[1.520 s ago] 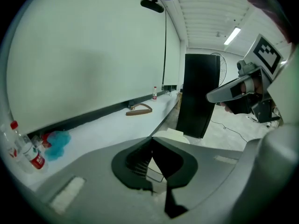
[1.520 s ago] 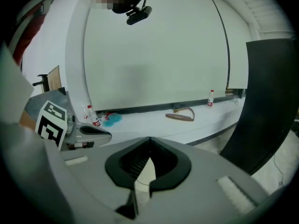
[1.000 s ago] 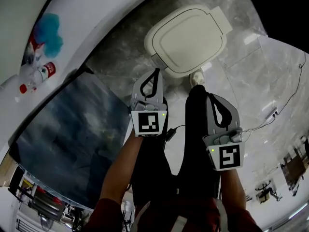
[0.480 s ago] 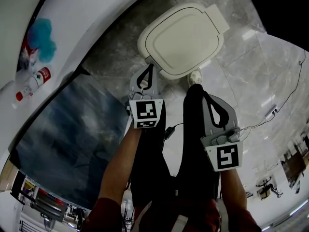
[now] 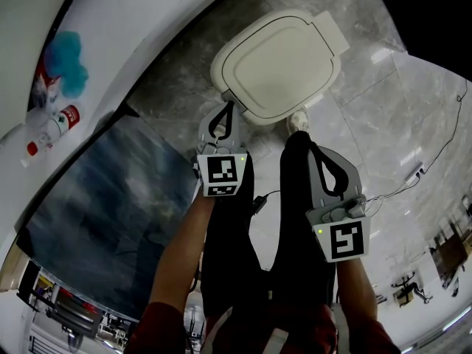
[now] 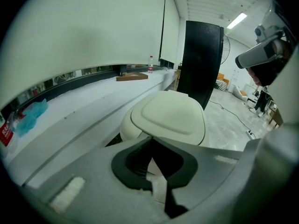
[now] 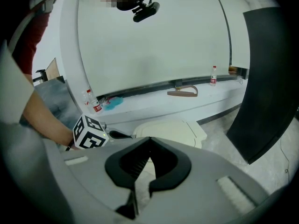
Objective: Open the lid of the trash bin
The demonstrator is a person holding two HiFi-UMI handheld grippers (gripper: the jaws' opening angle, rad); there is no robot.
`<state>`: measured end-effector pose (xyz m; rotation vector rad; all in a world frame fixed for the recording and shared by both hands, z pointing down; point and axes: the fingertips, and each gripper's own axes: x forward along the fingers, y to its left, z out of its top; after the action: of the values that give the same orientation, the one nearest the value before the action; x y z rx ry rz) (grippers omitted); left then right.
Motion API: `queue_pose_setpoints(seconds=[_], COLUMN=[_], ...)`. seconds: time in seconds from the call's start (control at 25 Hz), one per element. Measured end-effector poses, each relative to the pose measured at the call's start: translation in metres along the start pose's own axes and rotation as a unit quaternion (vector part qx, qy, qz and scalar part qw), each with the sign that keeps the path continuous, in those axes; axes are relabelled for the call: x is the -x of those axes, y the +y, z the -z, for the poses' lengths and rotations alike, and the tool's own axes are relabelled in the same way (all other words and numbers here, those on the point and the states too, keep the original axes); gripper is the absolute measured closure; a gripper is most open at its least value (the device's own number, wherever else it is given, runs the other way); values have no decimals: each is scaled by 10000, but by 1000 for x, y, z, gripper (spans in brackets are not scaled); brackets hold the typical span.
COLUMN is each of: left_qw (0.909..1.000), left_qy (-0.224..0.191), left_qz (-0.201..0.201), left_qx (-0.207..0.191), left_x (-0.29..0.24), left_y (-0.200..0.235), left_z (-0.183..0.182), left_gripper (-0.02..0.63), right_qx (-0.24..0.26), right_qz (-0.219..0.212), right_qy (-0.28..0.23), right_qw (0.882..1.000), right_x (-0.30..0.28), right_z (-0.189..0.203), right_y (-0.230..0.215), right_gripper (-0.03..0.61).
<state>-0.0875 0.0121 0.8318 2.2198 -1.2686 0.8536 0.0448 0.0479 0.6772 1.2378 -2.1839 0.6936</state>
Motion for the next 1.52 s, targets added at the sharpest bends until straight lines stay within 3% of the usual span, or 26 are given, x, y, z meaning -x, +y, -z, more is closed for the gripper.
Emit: queue_pose_setpoints(seconds=[0.64,0.96,1.12,1.28,1.52], left_qw=[9993,9997,9999,9997,9997], left_qy=[-125,-104,118,236,231], left_qz=[59,86,49,49,22], left_qx=[342,194,-33,85,-42], left_x=[-1,0,-2,-2,4], left_y=[3,1,-3,-2,-2], left_z=[3,0,1,2,-3], left_gripper=[607,607,607,609,609], right_qx=[35,94,100,119,164], right_qz=[-45,-60,-66,-86,-85], right_qy=[0,-18,-48,-67,-101], right_qw=[10000,9999,9999,9999,9998], right_x=[-3,-1,-1,-1,4], right_z=[-5,-7,-8,-10,-17], right_y=[0,-2,-3,-1,-4], right_gripper=[578,578,578,578,578])
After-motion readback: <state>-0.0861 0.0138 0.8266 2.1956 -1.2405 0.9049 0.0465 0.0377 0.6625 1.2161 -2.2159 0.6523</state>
